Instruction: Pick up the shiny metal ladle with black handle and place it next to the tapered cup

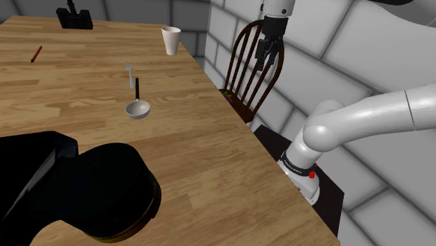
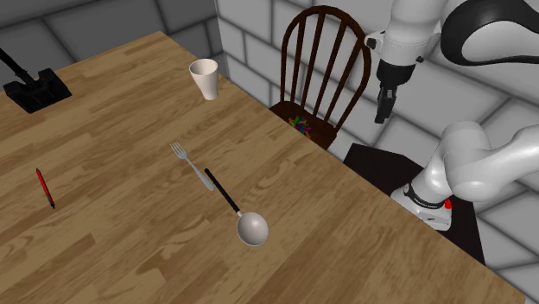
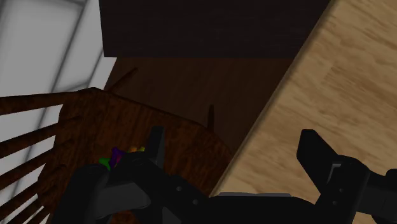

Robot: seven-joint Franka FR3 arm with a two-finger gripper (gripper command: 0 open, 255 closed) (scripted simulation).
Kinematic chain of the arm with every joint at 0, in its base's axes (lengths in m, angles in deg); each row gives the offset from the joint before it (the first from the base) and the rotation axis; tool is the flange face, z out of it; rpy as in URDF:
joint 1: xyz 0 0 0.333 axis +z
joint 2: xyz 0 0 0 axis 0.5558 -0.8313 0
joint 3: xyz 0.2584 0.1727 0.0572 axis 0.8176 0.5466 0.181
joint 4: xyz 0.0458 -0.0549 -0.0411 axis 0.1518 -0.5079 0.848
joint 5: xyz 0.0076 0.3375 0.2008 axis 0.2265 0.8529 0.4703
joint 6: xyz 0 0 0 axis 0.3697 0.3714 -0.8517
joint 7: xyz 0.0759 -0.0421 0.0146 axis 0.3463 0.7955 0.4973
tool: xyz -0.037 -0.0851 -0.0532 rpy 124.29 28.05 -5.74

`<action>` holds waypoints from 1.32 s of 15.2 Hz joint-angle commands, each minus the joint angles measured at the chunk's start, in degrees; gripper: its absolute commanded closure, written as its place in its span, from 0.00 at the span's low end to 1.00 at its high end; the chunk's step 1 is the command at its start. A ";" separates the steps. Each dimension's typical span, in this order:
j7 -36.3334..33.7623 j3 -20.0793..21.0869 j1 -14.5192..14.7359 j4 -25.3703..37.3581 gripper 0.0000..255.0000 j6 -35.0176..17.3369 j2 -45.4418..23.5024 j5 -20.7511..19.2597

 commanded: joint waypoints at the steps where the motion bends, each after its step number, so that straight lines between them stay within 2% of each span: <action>1: 0.00 0.00 0.00 0.00 0.00 0.00 0.00 0.00; 11: -17.86 11.21 1.43 0.01 0.00 -13.79 -9.79 8.12; 16: -26.55 16.51 1.39 3.24 0.00 -20.56 -17.54 9.60; 20: -33.76 20.48 0.96 7.36 0.00 -25.35 -24.77 9.01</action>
